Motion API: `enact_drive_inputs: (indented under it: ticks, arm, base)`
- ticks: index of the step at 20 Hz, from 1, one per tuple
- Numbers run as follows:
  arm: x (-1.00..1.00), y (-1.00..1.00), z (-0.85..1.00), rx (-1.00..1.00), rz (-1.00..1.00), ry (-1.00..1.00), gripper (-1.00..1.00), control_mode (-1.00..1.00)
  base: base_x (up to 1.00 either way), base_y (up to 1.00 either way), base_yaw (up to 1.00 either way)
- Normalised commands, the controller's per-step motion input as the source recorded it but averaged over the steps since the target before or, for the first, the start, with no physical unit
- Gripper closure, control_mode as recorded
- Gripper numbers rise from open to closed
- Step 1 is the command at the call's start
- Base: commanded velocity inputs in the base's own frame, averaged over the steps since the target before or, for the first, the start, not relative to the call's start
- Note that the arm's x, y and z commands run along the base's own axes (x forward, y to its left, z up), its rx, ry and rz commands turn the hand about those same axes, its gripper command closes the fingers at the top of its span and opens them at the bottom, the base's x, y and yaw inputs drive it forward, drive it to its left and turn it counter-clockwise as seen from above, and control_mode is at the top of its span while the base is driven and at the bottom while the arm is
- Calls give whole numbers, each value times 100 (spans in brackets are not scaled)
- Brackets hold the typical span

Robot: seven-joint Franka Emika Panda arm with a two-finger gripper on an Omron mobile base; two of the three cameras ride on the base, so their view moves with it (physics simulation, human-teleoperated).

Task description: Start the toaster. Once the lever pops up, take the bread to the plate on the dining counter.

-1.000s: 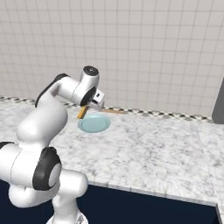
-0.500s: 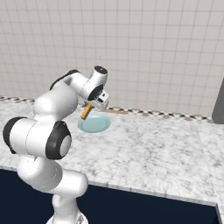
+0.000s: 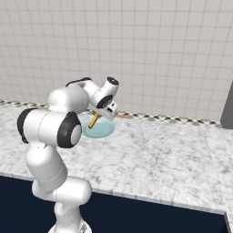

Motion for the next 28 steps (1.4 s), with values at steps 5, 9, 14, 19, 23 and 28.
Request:
enact_drive_inputs:
  ticks: [5, 9, 14, 19, 23, 28]
  arm:
    - [39, 0, -36, 0, 4, 0, 100, -100]
    - [49, 2, -24, 1, 3, 0, 100, -100]
    - [45, 1, -10, 2, 1, 0, 100, -100]
    - [19, 0, -3, 1, 1, 0, 100, -100]
    - [4, 0, -1, 0, 0, 0, 100, -100]
    - [0, 0, -4, 0, 0, 0, -100, -100]
  base:
    - [0, 0, 0]
    - [0, 0, 0]
    - [0, 0, 0]
    - [0, 0, 0]
    - [0, 0, 0]
    - [0, 0, 0]
